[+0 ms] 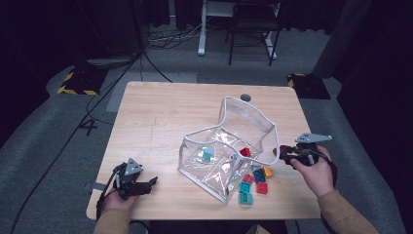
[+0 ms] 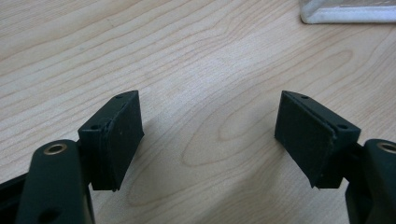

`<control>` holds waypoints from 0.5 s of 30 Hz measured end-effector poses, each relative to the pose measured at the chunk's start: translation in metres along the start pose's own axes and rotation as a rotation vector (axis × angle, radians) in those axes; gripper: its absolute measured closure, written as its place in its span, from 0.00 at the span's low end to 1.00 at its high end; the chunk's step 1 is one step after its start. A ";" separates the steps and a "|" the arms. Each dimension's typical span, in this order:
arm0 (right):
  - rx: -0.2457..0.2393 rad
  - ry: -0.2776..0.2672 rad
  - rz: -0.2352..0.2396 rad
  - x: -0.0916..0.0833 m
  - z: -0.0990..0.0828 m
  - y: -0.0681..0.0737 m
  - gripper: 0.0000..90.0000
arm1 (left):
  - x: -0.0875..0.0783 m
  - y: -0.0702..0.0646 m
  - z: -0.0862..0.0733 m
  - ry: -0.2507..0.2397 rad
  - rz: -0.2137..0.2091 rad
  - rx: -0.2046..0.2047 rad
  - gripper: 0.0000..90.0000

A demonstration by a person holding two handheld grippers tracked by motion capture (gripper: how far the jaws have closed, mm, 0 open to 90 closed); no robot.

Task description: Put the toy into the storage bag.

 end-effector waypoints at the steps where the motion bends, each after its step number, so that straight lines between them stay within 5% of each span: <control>1: -0.002 -0.004 0.000 -0.003 0.002 0.000 0.65 | 0.000 0.000 0.000 -0.001 0.000 0.001 0.26; 15: -0.009 -0.075 -0.014 -0.049 0.041 -0.004 0.65 | 0.000 0.000 0.000 -0.001 0.000 0.001 0.26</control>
Point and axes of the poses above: each handheld gripper's, and its own axes: x roughly forward along the jaws, z roughly out of its top, y roughly to its left, the point moved 8 cm from there along x, roughly forward along the jaws
